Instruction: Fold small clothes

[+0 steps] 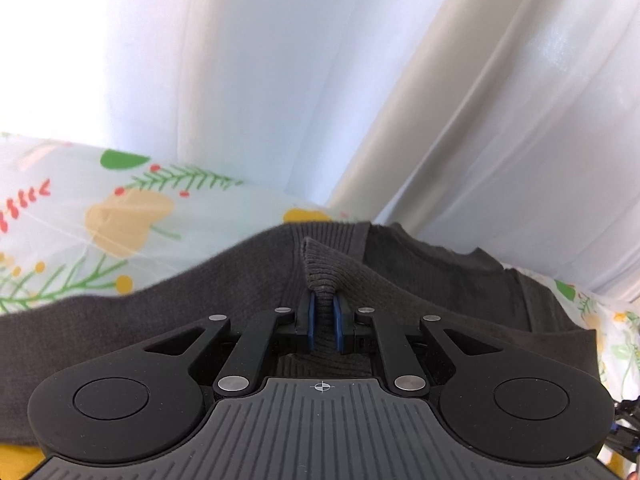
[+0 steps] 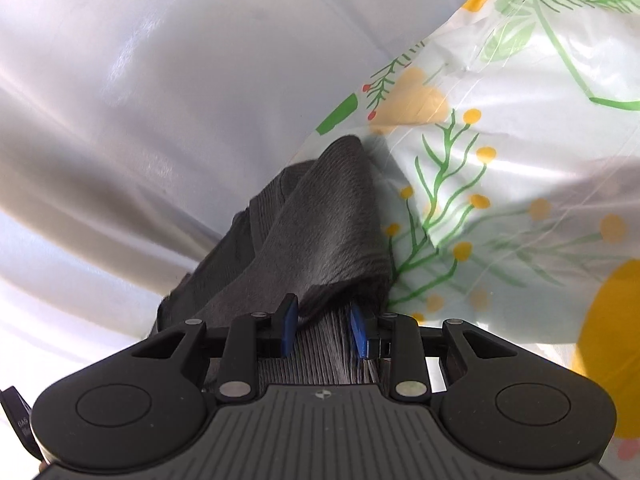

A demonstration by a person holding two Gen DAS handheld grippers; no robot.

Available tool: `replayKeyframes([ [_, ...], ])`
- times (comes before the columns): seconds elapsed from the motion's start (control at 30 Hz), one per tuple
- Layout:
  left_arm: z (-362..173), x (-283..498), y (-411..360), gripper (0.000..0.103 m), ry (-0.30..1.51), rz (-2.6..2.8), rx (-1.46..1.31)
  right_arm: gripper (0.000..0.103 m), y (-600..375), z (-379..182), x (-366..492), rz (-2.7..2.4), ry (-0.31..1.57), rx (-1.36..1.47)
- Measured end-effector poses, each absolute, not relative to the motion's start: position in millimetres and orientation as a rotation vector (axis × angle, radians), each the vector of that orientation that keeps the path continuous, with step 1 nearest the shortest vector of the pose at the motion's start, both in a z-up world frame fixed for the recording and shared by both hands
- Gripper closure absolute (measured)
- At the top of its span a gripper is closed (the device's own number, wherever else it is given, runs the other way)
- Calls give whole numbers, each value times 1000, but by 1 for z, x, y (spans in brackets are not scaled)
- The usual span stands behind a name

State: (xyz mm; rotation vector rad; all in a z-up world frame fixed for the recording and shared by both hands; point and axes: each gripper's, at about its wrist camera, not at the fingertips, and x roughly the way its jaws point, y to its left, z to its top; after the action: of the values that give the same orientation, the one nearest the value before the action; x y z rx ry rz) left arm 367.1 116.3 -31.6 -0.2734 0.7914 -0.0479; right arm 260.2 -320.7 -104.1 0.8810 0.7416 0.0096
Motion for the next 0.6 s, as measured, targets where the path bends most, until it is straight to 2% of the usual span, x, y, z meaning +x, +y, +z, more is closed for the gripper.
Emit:
replayKeyframes([
  [0.2, -31, 370, 119, 92, 778, -30, -272, 77, -324, -107, 269, -7, 711, 914],
  [0.23, -32, 371, 119, 92, 780, -26, -267, 83, -320, -106, 272, -6, 712, 892],
  [0.27, -34, 371, 118, 92, 783, -23, -260, 93, -317, -105, 274, -13, 713, 859],
  [0.3, -36, 372, 117, 92, 790, -23, -256, 95, -314, -103, 276, -23, 714, 816],
  [0.47, -47, 376, 105, 92, 809, -38, -217, 95, -295, -91, 276, -118, 672, 549],
  [0.6, -53, 379, 96, 92, 778, -16, -135, 95, -287, -92, 278, -129, 674, 452],
])
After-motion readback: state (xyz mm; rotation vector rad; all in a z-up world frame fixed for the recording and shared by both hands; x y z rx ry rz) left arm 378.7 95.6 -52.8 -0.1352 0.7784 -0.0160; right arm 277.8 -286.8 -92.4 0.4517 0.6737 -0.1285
